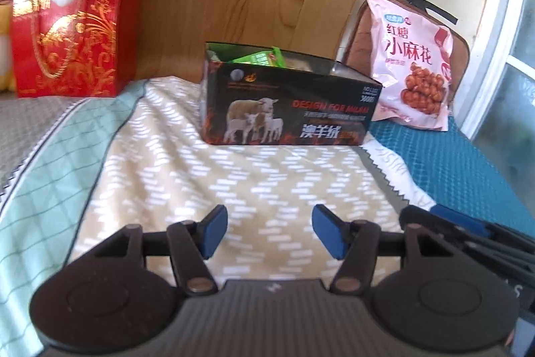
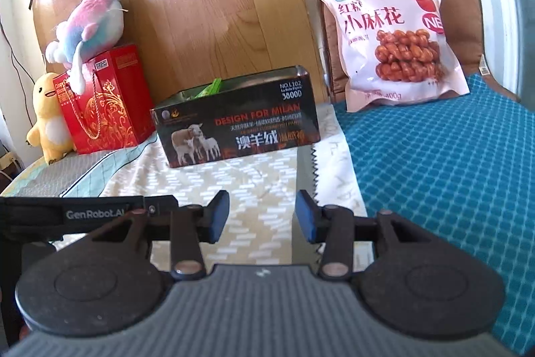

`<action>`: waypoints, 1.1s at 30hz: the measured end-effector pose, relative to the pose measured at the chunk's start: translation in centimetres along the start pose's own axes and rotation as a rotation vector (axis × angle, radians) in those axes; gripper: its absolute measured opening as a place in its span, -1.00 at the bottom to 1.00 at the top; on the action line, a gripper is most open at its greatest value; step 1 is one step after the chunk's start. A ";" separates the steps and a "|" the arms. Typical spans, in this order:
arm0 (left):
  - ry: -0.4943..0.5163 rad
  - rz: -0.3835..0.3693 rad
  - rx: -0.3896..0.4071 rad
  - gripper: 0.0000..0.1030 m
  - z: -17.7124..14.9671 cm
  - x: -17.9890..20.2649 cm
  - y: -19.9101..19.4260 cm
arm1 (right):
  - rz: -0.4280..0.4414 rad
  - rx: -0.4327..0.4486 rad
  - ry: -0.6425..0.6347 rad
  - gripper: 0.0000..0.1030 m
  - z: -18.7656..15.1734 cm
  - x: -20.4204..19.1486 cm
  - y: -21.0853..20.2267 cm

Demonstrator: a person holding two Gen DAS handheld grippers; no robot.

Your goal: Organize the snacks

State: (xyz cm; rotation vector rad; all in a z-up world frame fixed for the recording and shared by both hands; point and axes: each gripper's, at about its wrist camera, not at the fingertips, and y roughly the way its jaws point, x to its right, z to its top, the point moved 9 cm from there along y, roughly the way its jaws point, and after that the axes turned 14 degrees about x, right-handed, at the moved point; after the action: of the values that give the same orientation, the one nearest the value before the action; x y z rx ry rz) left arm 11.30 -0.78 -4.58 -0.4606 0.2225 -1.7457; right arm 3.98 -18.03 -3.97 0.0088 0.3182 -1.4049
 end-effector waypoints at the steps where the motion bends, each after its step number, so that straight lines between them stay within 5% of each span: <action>1: 0.002 0.007 0.002 0.11 -0.2 0.0 -0.2 | -0.002 0.001 -0.003 -0.09 -0.1 -0.1 -0.2; 15: 0.044 0.075 0.053 0.17 -0.7 -0.4 -1.4 | 0.009 0.073 -0.048 0.14 0.0 -0.6 -1.4; 33: 0.079 0.078 0.126 0.60 -0.1 0.2 -2.6 | 0.002 0.114 -0.051 0.42 0.3 -0.7 -2.0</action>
State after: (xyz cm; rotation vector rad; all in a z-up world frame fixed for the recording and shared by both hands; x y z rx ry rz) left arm 8.93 -0.36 -3.67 -0.2880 0.1830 -1.6916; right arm 2.04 -17.75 -3.13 0.0663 0.1954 -1.4178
